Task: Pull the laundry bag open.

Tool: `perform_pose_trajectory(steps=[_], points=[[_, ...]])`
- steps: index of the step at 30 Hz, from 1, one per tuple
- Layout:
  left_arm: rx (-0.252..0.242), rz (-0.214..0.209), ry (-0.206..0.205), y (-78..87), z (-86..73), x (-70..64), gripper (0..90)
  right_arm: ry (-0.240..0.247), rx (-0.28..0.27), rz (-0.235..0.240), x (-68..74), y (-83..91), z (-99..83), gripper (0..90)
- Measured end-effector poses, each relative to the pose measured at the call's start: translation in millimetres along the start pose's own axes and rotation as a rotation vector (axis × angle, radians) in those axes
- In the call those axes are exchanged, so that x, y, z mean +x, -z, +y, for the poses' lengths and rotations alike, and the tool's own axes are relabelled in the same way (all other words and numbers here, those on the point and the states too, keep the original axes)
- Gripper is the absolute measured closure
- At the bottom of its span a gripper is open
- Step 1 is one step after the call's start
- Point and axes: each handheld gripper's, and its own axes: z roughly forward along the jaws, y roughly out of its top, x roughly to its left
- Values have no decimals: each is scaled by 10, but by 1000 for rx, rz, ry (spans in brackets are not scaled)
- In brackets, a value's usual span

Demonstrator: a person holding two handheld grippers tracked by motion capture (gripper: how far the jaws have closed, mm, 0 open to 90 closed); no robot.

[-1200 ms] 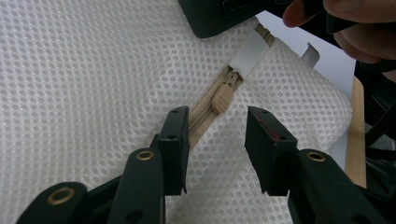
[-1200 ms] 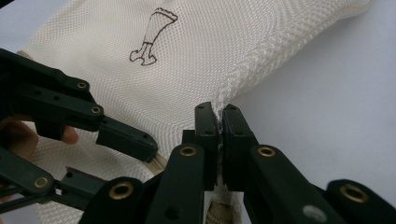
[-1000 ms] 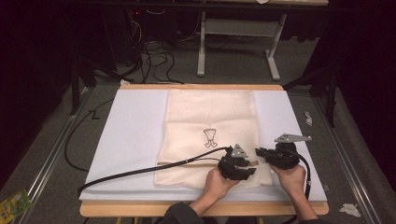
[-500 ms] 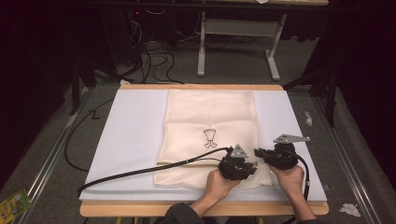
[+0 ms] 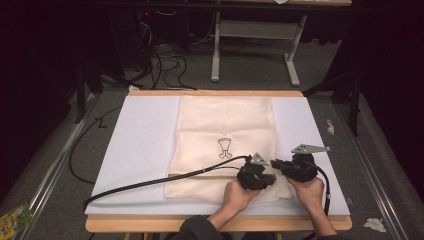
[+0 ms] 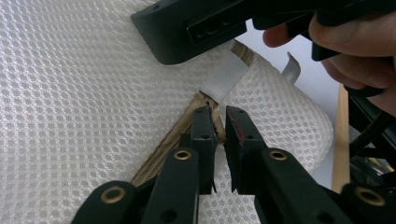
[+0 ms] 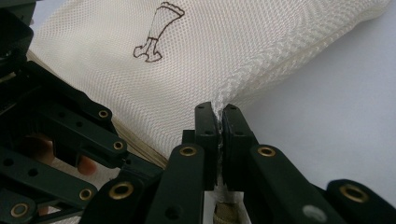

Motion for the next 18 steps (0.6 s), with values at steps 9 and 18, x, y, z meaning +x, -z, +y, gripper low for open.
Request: perform_pose_trajectory(steps=[9, 18], points=[[23, 17, -12, 20, 4, 12, 866, -5, -2, -2, -34, 23, -29, 878], [37, 26, -26, 72, 29, 0, 868, -13, -9, -3, -97, 63, -68, 879]])
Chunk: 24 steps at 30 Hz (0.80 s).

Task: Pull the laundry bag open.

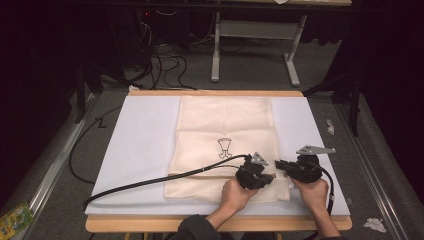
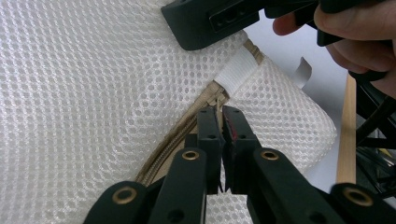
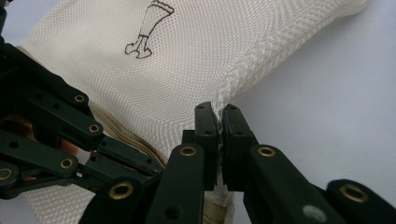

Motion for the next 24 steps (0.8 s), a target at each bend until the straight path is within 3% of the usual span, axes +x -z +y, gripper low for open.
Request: perform_pose_trajectory(steps=[6, 11, 19, 24], points=[[15, 7, -10, 21, -7, -9, 868, 8, 8, 0, 4, 4, -6, 879], [20, 45, -40, 71, 0, -38, 868, 9, -5, 4, -19, 30, -3, 879], [36, 67, -63, 150, 7, -27, 868, 8, 2, -8, -58, 44, -14, 879], [28, 59, -44, 193, -21, 5, 868, 12, 10, -14, -50, 35, -15, 879]])
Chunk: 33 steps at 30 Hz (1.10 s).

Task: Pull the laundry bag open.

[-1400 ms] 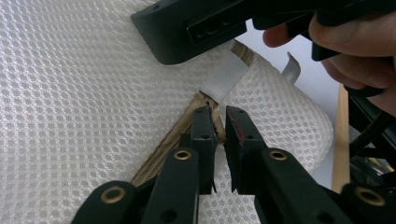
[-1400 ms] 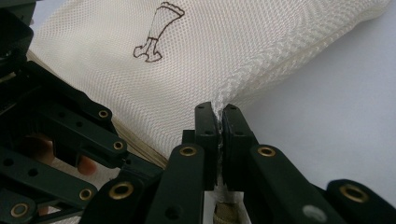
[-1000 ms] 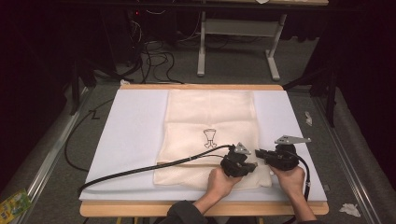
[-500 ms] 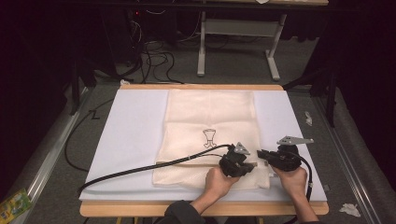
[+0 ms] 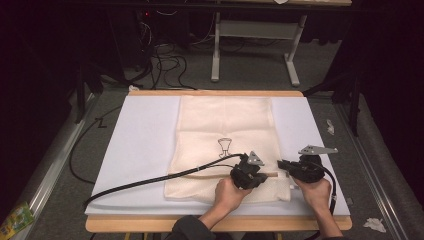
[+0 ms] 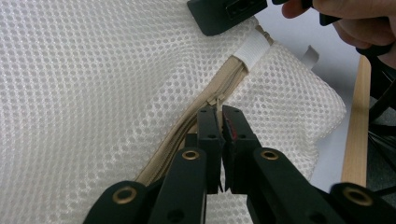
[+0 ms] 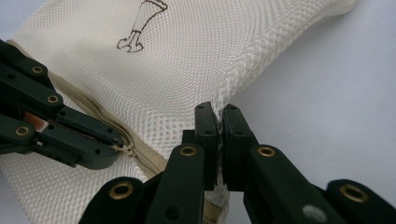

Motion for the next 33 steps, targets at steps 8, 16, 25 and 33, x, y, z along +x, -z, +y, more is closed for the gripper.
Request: perform_pose_trajectory(steps=[8, 16, 25, 33], points=[[2, 1, -6, 43, -20, 0, 867, -4, 8, 3, -4, -24, -23, 879], [0, 0, 3, 75, -47, 20, 868, -4, 15, 3, -13, -41, -53, 879], [-12, 17, -3, 192, -50, 37, 868, -7, 9, 1, -16, -41, -55, 879], [2, 12, -7, 281, -43, 98, 868, 3, 22, -10, -21, -48, -49, 879]])
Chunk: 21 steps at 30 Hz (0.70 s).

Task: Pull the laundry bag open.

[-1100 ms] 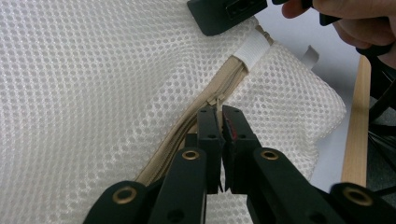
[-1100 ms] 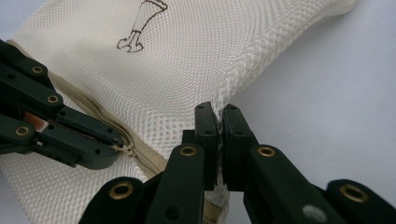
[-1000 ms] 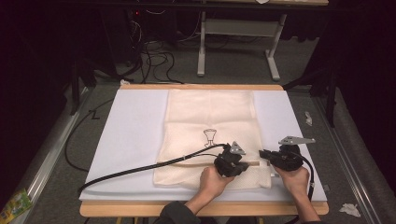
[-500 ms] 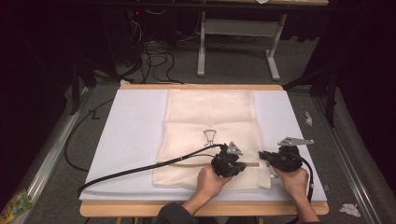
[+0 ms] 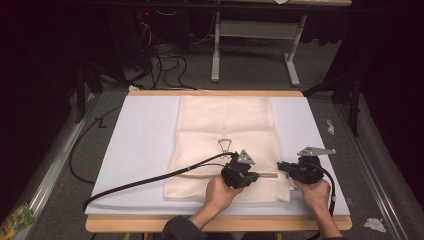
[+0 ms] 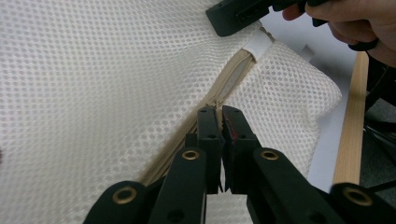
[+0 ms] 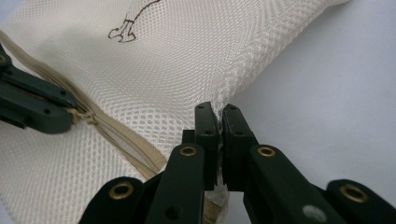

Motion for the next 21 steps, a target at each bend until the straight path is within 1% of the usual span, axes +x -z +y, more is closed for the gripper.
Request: perform_pose_trajectory(steps=[2, 7, 8, 13, 16, 18, 20, 21], points=[[-5, -5, 0, 24, 12, 1, 868, -8, 0, 2, -2, 3, 1, 879], [-3, -1, -6, 32, -11, 7, 868, 3, 1, -1, 6, -3, 10, 879], [3, 2, 8, 48, -39, 38, 868, 1, 15, -7, -3, -25, 6, 879], [-10, 1, 29, 116, -100, 71, 868, 3, 17, -8, -1, -29, 4, 879], [-7, 1, 26, 131, -110, 75, 868, -12, 19, -3, 1, -90, -23, 879], [-7, -5, 31, 147, -121, 87, 868, -20, 16, -5, 16, -91, -29, 879], [-6, -1, 32, 158, -120, 111, 868, -6, 10, -13, 15, -81, -28, 879], [-8, -2, 39, 164, -122, 120, 868, -9, 18, -15, 6, -82, -26, 879]])
